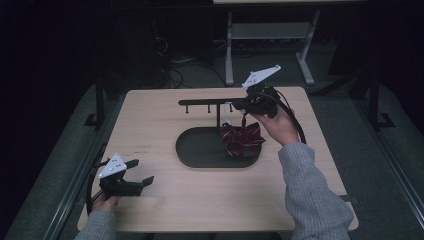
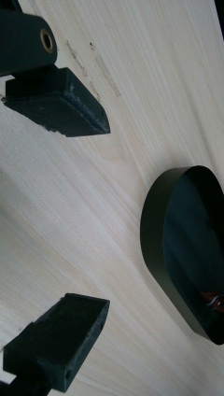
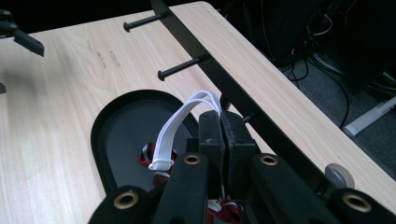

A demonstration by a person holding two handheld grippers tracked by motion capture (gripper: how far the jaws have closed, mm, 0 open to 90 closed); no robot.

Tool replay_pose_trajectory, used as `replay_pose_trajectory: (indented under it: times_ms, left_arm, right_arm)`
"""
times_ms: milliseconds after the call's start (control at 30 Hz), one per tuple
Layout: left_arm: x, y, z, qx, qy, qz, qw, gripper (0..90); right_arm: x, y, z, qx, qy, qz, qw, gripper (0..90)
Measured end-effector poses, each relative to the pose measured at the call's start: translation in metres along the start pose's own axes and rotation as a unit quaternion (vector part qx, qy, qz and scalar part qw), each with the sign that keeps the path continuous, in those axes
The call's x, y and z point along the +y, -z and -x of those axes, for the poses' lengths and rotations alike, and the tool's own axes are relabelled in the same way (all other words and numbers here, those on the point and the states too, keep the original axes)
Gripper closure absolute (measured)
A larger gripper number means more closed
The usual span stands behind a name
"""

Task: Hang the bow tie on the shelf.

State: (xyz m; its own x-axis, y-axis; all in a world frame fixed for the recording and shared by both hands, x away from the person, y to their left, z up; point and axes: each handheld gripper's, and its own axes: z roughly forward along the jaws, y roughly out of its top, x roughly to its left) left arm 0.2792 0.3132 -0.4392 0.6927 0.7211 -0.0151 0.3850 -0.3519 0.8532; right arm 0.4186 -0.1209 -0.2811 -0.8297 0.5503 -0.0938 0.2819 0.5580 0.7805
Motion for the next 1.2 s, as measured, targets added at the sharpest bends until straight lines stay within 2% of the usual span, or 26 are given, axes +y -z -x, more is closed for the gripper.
replay_pose_trajectory:
  times_ms: [1200]
  left_arm:
    - [0.001,0.000,0.001,-0.002,-0.006,-0.008,0.9999,13.0]
  right_arm:
    - [-0.006,-0.020,0.020,-0.016,-0.028,-0.028,0.9991,87.1]
